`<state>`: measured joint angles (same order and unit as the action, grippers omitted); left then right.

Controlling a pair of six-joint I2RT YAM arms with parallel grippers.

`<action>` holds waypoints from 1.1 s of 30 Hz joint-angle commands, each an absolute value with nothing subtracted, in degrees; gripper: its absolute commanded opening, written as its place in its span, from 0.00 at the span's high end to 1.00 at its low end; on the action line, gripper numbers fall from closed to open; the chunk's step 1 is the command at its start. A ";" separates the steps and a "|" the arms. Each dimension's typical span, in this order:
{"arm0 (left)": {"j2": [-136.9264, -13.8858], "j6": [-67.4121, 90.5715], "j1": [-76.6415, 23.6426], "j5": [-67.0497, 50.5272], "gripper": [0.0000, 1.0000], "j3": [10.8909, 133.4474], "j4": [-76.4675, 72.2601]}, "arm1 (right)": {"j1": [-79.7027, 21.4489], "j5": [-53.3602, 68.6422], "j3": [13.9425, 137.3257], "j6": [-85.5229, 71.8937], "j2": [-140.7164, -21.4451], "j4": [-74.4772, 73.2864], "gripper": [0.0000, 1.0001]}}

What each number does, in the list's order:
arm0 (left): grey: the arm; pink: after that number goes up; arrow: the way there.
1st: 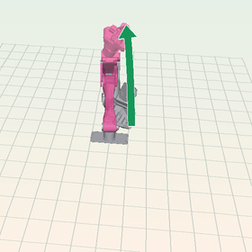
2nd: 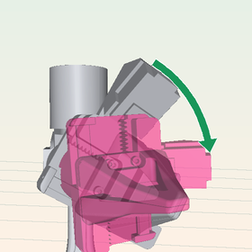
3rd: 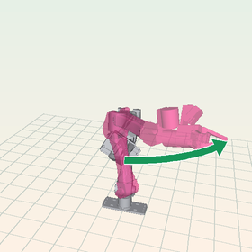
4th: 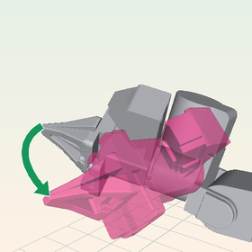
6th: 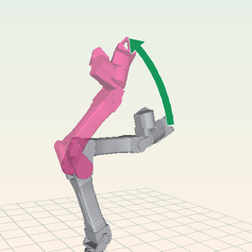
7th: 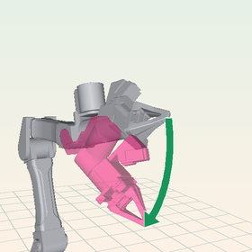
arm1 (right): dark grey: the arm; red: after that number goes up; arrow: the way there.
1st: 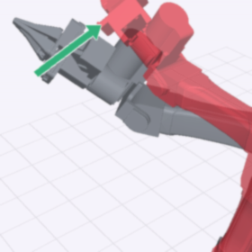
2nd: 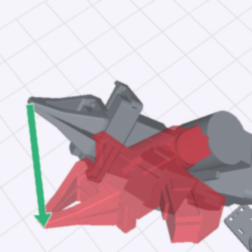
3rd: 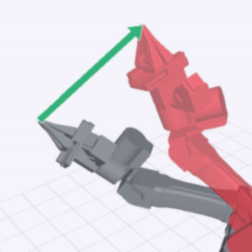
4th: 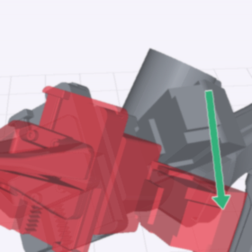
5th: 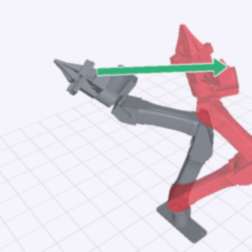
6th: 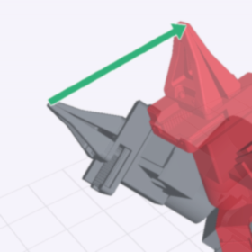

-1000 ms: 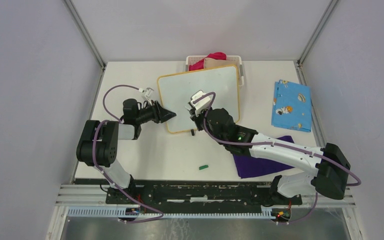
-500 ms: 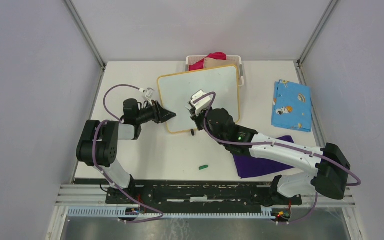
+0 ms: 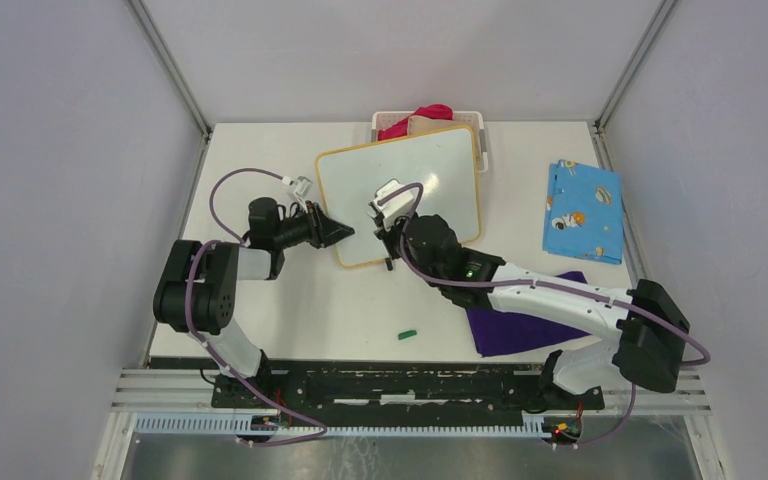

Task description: Write a sentence on the whiteboard

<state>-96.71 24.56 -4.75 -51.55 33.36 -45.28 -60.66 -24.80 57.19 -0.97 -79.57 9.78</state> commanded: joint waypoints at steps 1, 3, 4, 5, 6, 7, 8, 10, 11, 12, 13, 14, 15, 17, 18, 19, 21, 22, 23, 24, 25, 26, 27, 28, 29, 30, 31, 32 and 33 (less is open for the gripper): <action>-96.47 20.60 -4.83 -49.35 0.67 34.37 -43.93 | -60.72 -27.20 63.11 -0.51 -81.68 13.97 1.00; -96.42 20.43 -4.93 -49.26 0.67 34.42 -43.67 | -60.74 -28.08 65.13 -0.46 -83.26 14.01 1.00; -96.44 20.33 -4.92 -49.22 0.67 34.53 -43.54 | -60.78 -28.28 66.35 0.70 -84.07 13.96 1.00; -96.42 20.24 -4.99 -49.22 0.67 34.46 -43.44 | -60.65 -28.23 67.54 1.26 -85.08 13.80 1.00; -96.35 20.15 -5.01 -49.17 0.67 34.53 -43.23 | -60.59 -28.13 68.95 1.40 -86.23 13.44 1.00; -96.30 20.02 -5.08 -49.17 0.67 34.62 -43.13 | -60.53 -27.90 70.33 1.42 -87.19 13.01 1.00; -96.26 19.88 -5.09 -49.12 0.67 34.62 -42.89 | -60.33 -27.58 71.76 1.37 -88.50 12.20 1.00; -96.09 19.59 -5.18 -49.05 0.67 34.75 -42.44 | -59.93 -26.96 74.35 1.17 -90.46 10.54 1.00; -96.03 19.48 -5.26 -48.98 0.67 34.75 -42.19 | -59.66 -26.69 75.27 1.03 -91.23 9.68 1.00; -95.84 19.30 -5.34 -48.91 0.67 34.83 -41.98 | -59.50 -26.47 75.97 0.76 -91.76 9.27 1.00; -95.74 19.22 -5.40 -48.82 0.67 34.85 -41.75 | -59.33 -26.14 76.16 0.51 -91.85 9.02 1.00; -95.62 19.21 -5.44 -48.75 0.67 34.88 -41.74 | -59.24 -25.88 75.93 0.36 -91.59 9.05 1.00; -95.32 19.33 -5.45 -48.71 0.66 34.95 -41.67 | -59.24 -25.55 75.35 0.35 -90.97 9.22 1.00; -94.56 19.68 -5.45 -48.62 0.57 35.48 -41.08 | -59.26 -24.94 74.07 0.19 -89.14 9.48 1.00; -93.93 19.62 -5.45 -48.12 0.53 35.86 -40.20 | -59.20 -24.73 73.22 0.13 -88.00 9.57 1.00; -93.04 19.54 -5.38 -47.36 0.50 36.16 -39.29 | -59.24 -24.58 72.15 0.09 -86.60 9.69 1.00; -90.63 19.24 -5.36 -45.51 0.44 36.42 -37.68 | -59.22 -24.60 69.98 0.08 -83.68 9.81 1.00; -89.61 19.07 -5.36 -43.87 0.42 36.41 -36.52 | -59.23 -24.70 68.83 0.09 -82.16 9.82 1.00; -88.64 18.84 -5.36 -42.67 0.39 36.48 -35.23 | -59.22 -24.80 67.71 0.09 -80.75 9.84 1.00; -87.89 18.68 -5.36 -41.62 0.37 36.55 -33.88 | -59.23 -24.86 66.83 0.09 -79.70 9.84 1.00; -87.00 18.63 -5.36 -40.48 0.34 36.73 -32.78 | -59.24 -25.16 65.89 0.09 -78.54 9.71 1.00; -86.20 18.71 -5.36 -39.14 0.30 36.79 -31.55 | -59.23 -25.39 65.16 0.09 -77.31 9.52 1.00; -85.20 18.69 -5.36 -37.47 0.15 36.90 -30.16 | -59.21 -25.53 64.64 0.09 -76.53 9.34 1.00; -83.99 18.63 -5.36 -35.34 0.09 37.00 -28.50 | -59.24 -25.55 64.03 0.09 -75.27 9.19 1.00; -82.71 18.48 -5.38 -33.20 0.01 37.19 -26.84 | -59.24 -25.50 63.46 -1.29 -74.15 9.06 1.00; -81.06 18.27 -5.36 -30.11 0.01 37.43 -24.90 | -59.22 -25.59 63.06 -1.32 -73.17 8.90 1.00; -78.58 18.03 -5.41 -26.52 0.00 37.80 -22.46 | -59.23 -25.74 62.62 -1.23 -72.00 8.66 1.00; -76.62 18.11 -5.37 -22.33 0.00 38.23 -20.09 | -59.24 -25.96 62.36 -1.20 -71.16 8.31 1.00; -74.29 18.59 -5.36 -17.65 0.00 38.61 -17.38 | -59.29 -26.35 62.04 -1.06 -69.97 8.04 1.00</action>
<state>-82.21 20.78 -5.50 -33.69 35.40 -25.96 -59.31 -25.17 62.98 -0.23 -74.13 7.79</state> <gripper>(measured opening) 0.993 0.177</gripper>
